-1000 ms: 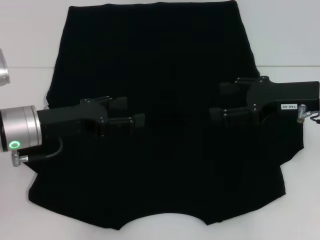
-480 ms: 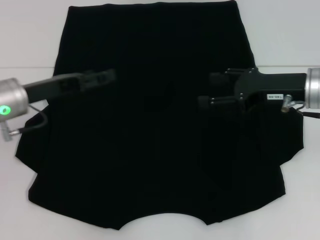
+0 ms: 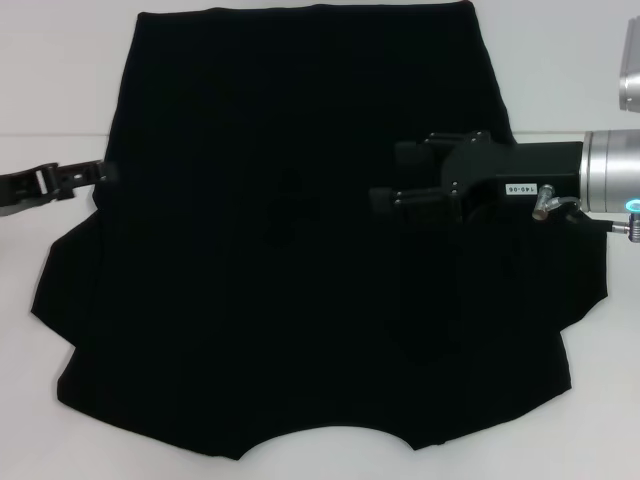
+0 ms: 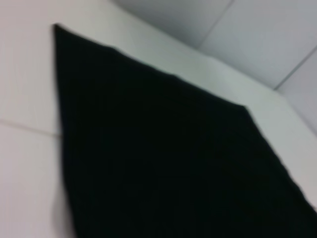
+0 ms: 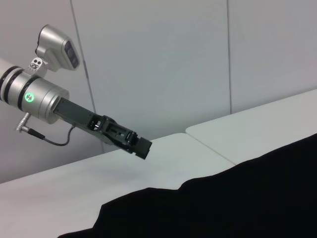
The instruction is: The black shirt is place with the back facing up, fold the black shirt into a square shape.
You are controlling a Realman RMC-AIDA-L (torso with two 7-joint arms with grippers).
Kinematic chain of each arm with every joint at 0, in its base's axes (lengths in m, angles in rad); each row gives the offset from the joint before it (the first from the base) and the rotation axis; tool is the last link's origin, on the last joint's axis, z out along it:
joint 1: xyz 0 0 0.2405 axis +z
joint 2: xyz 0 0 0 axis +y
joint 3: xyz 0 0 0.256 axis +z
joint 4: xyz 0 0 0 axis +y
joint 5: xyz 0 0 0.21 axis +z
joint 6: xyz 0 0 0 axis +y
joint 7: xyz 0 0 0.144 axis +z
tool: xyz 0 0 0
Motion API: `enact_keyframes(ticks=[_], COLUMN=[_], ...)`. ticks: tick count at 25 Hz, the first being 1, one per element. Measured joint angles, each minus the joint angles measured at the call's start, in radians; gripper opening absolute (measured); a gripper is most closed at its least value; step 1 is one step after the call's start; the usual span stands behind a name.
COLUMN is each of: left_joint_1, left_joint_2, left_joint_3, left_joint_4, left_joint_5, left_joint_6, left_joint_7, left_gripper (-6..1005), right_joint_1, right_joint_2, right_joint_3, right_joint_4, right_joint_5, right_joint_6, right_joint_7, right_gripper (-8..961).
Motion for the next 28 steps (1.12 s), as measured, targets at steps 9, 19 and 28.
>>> enact_keyframes(ticks=[9,19,28], left_joint_1=[-0.025,-0.042,-0.046], left_joint_2=[0.015,0.02,0.007], left_joint_3=[0.003,0.014,0.098], left_joint_4=[0.081,0.099,0.087], left_joint_5=[0.258,0.392,0.459], left_joint_6=[0.036,0.104,0.08], left_joint_7=[-0.203,-0.256,-0.291], left_gripper=[876,875,876], right_joint_1=[0.022,0.025,0.029], right_joint_2=[0.001,-0.007,-0.01], right_joint_3=[-0.015,-0.032,-0.031], right_joint_4=[-0.001,-0.001,-0.001], right_joint_5=[-0.012,-0.01,-0.008], right_joint_6=[-0.022,-0.014,-0.006], right_joint_7=[0.005,0.016,0.009], right_gripper=[865,837,815])
